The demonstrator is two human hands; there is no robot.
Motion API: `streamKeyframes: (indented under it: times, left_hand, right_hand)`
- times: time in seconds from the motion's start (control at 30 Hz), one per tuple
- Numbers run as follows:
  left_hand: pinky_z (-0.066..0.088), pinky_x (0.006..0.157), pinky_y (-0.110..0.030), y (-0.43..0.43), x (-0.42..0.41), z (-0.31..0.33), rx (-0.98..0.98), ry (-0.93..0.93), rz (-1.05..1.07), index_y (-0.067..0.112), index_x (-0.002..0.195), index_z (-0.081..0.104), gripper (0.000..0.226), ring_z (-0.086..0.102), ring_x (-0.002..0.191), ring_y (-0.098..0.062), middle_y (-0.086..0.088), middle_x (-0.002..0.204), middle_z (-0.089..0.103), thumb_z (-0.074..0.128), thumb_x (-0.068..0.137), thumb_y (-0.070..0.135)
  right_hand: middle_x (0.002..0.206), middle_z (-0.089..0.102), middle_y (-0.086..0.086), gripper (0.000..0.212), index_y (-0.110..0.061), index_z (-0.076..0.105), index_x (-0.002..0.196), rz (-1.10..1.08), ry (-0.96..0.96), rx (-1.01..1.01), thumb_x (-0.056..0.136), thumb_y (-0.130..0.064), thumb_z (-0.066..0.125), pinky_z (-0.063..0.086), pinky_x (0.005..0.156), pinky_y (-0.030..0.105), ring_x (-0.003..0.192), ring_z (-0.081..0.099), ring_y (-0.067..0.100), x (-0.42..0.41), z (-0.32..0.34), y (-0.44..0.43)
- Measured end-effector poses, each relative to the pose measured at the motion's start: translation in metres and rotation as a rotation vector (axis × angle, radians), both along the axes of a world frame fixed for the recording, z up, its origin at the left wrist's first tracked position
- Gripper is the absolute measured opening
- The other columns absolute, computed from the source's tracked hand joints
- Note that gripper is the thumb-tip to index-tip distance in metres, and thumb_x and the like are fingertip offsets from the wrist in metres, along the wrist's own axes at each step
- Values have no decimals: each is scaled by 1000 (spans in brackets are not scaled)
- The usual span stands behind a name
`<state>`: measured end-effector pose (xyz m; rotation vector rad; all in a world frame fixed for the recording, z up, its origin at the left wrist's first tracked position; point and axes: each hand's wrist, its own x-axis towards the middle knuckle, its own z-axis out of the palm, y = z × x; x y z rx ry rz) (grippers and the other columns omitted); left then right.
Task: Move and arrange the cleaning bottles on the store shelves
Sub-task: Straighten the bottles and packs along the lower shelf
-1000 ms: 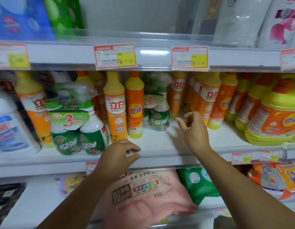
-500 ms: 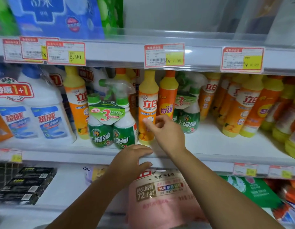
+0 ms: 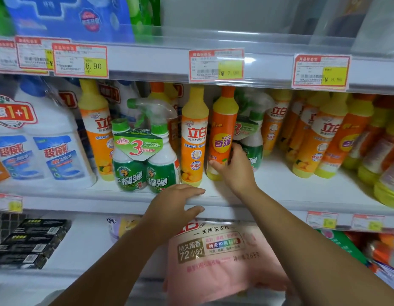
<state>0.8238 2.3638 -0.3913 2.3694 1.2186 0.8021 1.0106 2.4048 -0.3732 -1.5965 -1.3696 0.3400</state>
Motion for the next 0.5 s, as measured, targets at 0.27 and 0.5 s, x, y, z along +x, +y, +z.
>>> streamKeyframes:
  times: [0.27, 0.5]
  left_hand:
    - [40, 94, -28, -8, 52, 1, 37, 0, -109, 29, 119, 61, 37, 50, 109, -8, 12, 117, 62, 65, 82, 34]
    - [37, 87, -23, -6, 89, -7, 82, 10, -154, 29, 114, 64, 33, 49, 105, -9, 13, 110, 63, 67, 81, 33]
  right_hand:
    - [117, 62, 4, 61, -18, 47, 124, -132, 13, -65, 73, -31, 79, 51, 85, 38, 99, 60, 21, 71, 6, -55]
    - [104, 66, 2, 47, -23, 51, 112, -352, 8, -43, 73, -25, 77, 46, 76, 31, 90, 62, 22, 156, 9, -108]
